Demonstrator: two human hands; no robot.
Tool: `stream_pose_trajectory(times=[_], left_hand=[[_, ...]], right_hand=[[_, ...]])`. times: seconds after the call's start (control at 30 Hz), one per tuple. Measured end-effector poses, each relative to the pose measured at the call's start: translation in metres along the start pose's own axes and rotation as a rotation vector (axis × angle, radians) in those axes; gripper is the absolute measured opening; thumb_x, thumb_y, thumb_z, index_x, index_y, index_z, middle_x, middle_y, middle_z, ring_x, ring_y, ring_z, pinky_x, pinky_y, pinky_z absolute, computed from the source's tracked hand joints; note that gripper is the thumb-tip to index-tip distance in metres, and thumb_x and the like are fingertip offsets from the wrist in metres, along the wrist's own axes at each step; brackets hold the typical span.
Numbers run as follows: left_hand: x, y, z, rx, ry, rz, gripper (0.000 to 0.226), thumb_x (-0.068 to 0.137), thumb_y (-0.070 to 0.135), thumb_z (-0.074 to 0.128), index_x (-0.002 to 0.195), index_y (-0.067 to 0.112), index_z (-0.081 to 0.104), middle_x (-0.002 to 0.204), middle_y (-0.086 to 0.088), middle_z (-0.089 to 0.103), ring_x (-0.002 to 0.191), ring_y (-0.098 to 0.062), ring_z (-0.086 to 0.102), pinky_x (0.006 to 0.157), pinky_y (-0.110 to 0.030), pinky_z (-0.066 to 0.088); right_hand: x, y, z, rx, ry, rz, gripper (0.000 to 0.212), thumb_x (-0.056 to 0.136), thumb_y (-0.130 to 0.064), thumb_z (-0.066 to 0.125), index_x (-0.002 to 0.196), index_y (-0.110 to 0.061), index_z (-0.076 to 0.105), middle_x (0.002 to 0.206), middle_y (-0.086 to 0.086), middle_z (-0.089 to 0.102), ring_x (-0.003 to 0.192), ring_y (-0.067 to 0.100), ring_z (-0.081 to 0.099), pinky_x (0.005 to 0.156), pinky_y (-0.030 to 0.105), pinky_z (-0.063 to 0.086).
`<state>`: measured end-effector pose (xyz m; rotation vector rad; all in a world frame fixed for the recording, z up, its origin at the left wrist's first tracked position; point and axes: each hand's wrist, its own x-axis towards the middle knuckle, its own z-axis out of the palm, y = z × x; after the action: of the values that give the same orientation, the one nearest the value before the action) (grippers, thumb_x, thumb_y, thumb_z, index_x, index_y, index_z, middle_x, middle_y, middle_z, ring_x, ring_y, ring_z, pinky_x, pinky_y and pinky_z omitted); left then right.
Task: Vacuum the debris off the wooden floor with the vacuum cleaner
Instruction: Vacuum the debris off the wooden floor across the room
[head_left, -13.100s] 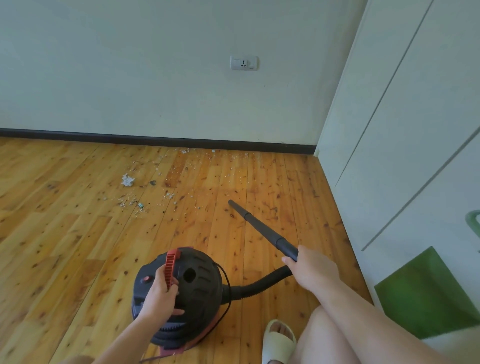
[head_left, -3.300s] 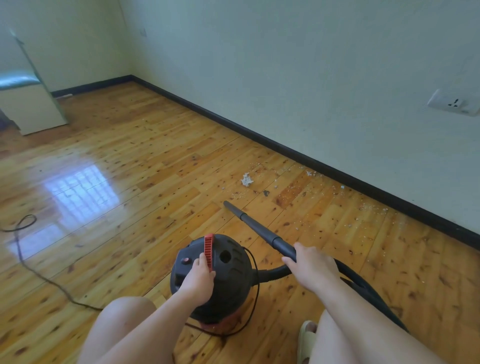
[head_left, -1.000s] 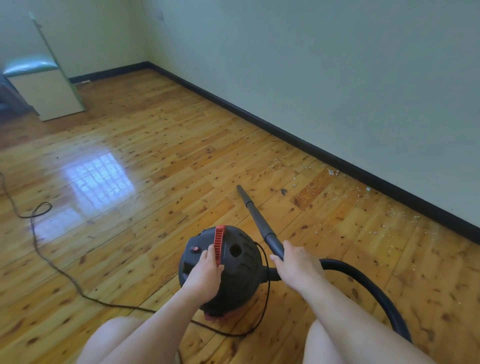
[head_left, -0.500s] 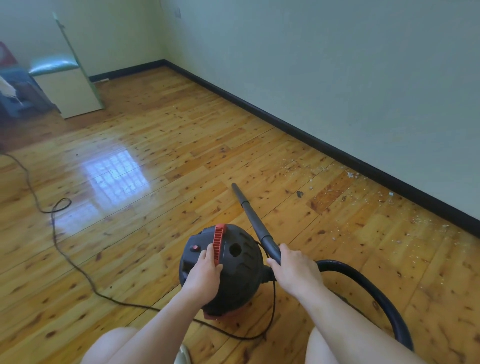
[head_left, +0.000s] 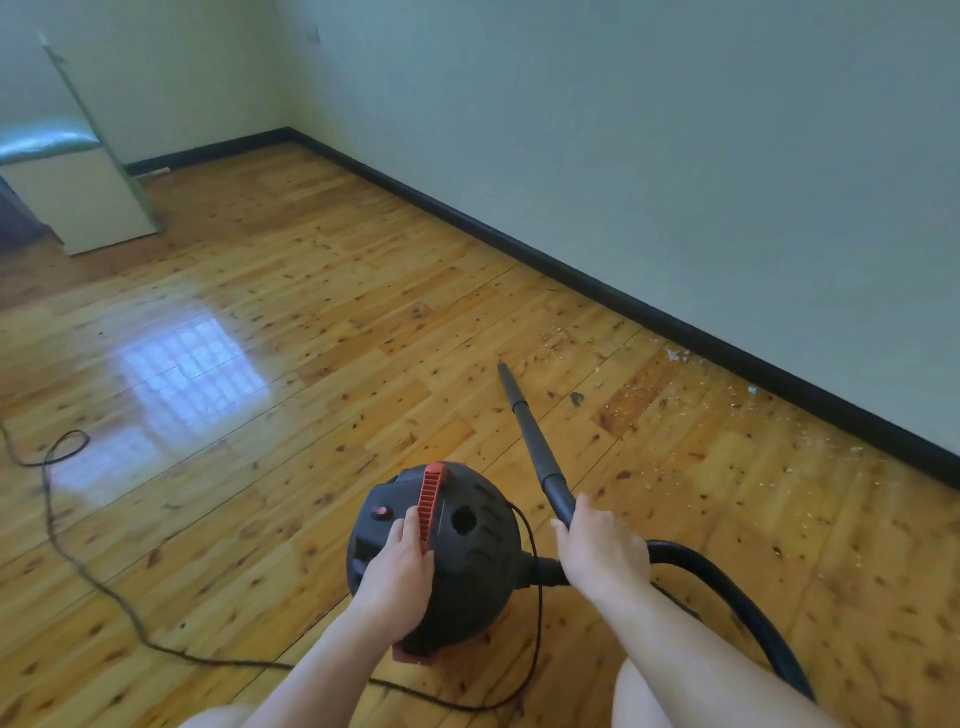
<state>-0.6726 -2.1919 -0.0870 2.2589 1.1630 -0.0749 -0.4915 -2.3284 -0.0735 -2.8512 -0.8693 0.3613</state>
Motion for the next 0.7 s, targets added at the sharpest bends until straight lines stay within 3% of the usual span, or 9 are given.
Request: stream_pose_trajectory(times=[0.07,0.17,0.27,0.43,0.7], left_hand=[[0.005,0.005,0.002,0.003,-0.001,0.011,0.063,0.109,0.026,0.038,0.162,0.017,0.007,0.153,0.0,0.037,0.109,-0.013,0.059,0.09,-0.025,0.048],[0.013,0.011,0.005,-0.021,0.005,0.019,0.063,0.108,0.026,0.038,0.162,0.017,0.007,0.152,0.0,0.038,0.096,-0.006,0.052,0.082,-0.021,0.047],[0.019,0.018,0.007,0.0,0.01,0.017,0.064,0.109,0.028,0.038,0.163,0.017,0.006,0.156,-0.001,0.035,0.095,-0.004,0.048,0.087,-0.022,0.048],[0.03,0.028,0.01,0.071,0.015,0.027,0.065,0.109,0.029,0.038,0.163,0.016,0.005,0.157,-0.001,0.035,0.11,-0.009,0.061,0.097,-0.026,0.047],[0.056,0.04,0.011,0.112,-0.016,0.034,0.066,0.108,0.029,0.039,0.163,0.016,0.004,0.158,-0.005,0.033,0.103,-0.013,0.063,0.084,-0.026,0.055]], right_hand=[[0.006,0.005,0.0,-0.005,0.008,0.013,0.05,0.108,-0.048,0.042,0.149,-0.02,0.039,0.124,0.001,0.068,0.106,0.018,0.069,0.08,0.027,0.057],[0.012,0.012,0.0,-0.009,0.009,0.019,0.05,0.108,-0.048,0.042,0.149,-0.02,0.039,0.125,0.0,0.068,0.107,0.017,0.069,0.081,0.026,0.056],[0.02,0.021,-0.002,-0.015,0.008,0.039,0.047,0.107,-0.049,0.043,0.145,-0.02,0.042,0.122,-0.001,0.068,0.104,0.015,0.069,0.076,0.024,0.054],[0.029,0.037,-0.007,0.002,0.013,0.081,0.045,0.107,-0.049,0.044,0.141,-0.021,0.043,0.115,-0.002,0.069,0.096,0.013,0.07,0.069,0.022,0.054],[0.035,0.057,-0.008,-0.008,0.001,0.125,0.053,0.107,-0.05,0.043,0.15,-0.019,0.037,0.127,0.0,0.067,0.106,0.016,0.07,0.074,0.023,0.055]])
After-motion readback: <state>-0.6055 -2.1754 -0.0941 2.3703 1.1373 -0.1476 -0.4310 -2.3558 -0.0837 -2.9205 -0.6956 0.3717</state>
